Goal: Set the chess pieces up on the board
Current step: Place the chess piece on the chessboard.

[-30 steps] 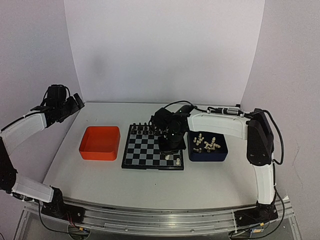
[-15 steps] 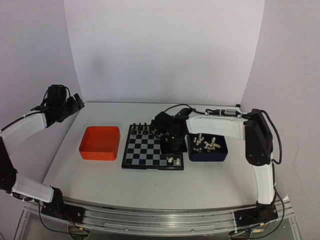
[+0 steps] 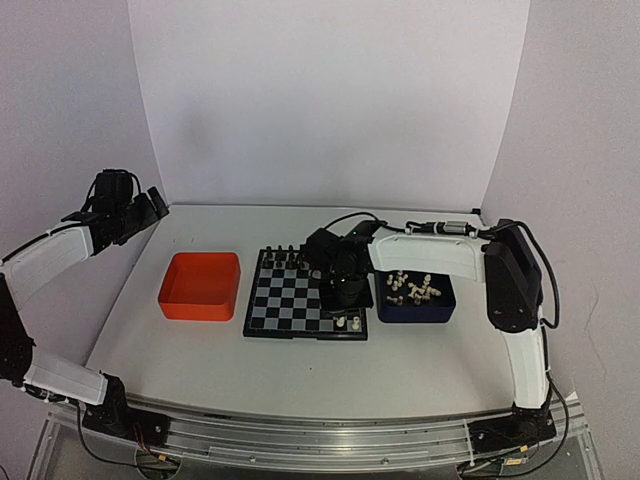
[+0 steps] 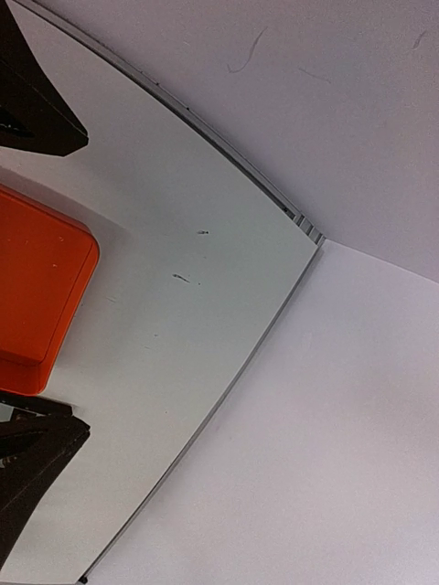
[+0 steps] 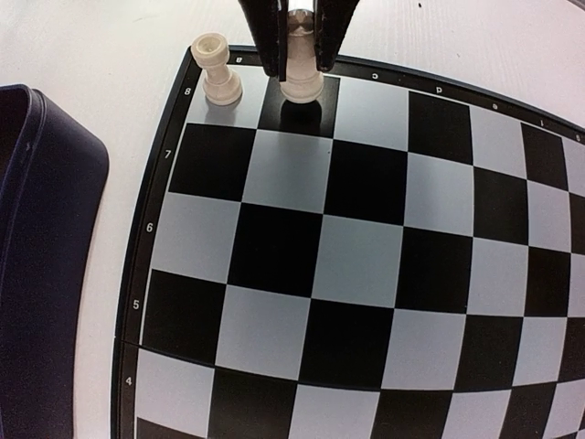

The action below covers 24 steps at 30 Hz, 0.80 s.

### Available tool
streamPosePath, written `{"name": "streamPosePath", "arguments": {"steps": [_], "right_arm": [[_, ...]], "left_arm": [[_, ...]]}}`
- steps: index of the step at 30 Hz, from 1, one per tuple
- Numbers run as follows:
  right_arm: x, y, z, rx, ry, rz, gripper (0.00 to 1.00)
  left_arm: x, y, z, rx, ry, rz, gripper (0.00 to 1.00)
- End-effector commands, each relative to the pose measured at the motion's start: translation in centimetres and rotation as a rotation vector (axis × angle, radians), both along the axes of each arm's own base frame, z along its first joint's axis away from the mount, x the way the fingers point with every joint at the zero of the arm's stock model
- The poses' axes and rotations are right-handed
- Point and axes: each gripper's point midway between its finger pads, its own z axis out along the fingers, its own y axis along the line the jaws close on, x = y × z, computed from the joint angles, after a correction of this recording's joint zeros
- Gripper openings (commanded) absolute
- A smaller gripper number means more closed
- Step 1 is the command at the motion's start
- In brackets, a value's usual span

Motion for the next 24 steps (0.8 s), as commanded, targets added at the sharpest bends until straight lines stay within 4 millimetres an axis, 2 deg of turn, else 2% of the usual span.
{"name": "streamPosePath", "arguments": {"steps": [1,17,20,24], "right_arm": [[0.2,0.2,-0.4,-0.006,-0.012,-0.021,0.0],[0.3,0.3,-1.4,-0.018,0.001,-0.031,0.0],[0.2,0.3,-1.3,-0.018,0.0,-0.033,0.04],[0.2,0.1,-1.3,-0.02,-0.004,-0.043,0.17]], "left_arm": [[0.5,0.0,0.7,0.004,-0.03,0.001,1.0],[0.9,-0.2,0.0,-0.002,-0.012,-0.009,1.0],[0.9,-0.3,0.0,-0.003,-0.011,-0.01,1.0],[0.9,-0.3,0.0,-0.003,-0.011,-0.012,1.0]]}}
